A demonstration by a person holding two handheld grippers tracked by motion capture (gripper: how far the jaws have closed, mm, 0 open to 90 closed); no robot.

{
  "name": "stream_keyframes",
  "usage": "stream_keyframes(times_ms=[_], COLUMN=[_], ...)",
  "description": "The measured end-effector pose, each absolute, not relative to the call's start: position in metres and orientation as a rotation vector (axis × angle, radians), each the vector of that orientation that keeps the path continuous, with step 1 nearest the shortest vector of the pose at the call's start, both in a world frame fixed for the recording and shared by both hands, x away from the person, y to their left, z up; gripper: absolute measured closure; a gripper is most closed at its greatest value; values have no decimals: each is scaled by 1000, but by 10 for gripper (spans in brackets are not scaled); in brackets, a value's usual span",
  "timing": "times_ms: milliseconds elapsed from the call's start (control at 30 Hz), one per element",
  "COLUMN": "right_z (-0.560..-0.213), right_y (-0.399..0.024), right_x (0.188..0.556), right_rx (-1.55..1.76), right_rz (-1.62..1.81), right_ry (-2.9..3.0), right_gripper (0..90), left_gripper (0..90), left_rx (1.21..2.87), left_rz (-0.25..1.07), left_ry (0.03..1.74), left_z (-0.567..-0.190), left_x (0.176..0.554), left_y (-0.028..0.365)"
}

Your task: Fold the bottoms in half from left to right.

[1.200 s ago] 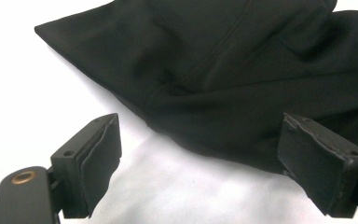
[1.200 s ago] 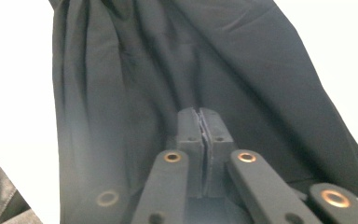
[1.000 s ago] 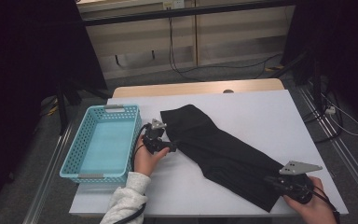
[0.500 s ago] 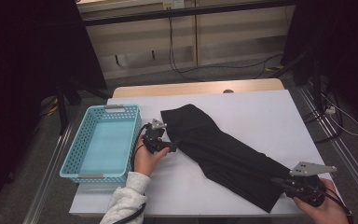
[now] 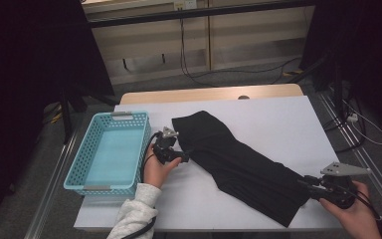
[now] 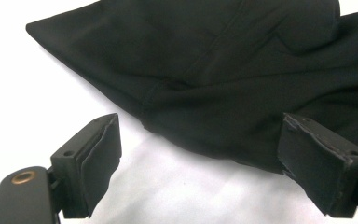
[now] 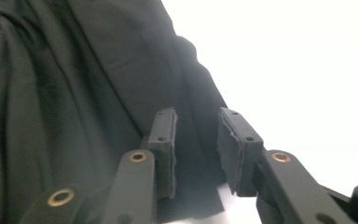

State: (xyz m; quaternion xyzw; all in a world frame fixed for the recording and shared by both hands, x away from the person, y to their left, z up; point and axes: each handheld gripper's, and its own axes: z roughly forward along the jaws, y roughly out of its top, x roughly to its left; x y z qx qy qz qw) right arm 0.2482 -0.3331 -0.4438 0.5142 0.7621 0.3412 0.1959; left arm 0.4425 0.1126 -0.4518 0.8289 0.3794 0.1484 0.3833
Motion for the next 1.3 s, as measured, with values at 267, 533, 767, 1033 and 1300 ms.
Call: stream_keyframes(times_ms=[267, 533, 767, 1033, 1300], right_z=[-451, -444, -453, -451, -459], right_y=[-324, -336, -340, -335, -336], right_x=[252, 260, 266, 274, 278], right_rx=[1421, 1470, 1504, 1523, 1599], right_rz=[904, 952, 886, 934, 1009], right_ry=[2216, 2110, 2095, 2081, 2107], right_gripper=[888, 881, 743, 612, 853], left_gripper=[141, 141, 141, 141, 141], left_rx=[2111, 2109, 2104, 2111, 2104], left_rz=[374, 376, 378, 380, 382], left_ry=[971, 975, 970, 966, 970], left_z=[-452, -452, -451, -452, -450], left_x=[443, 443, 443, 442, 442], left_y=[113, 114, 114, 112, 114])
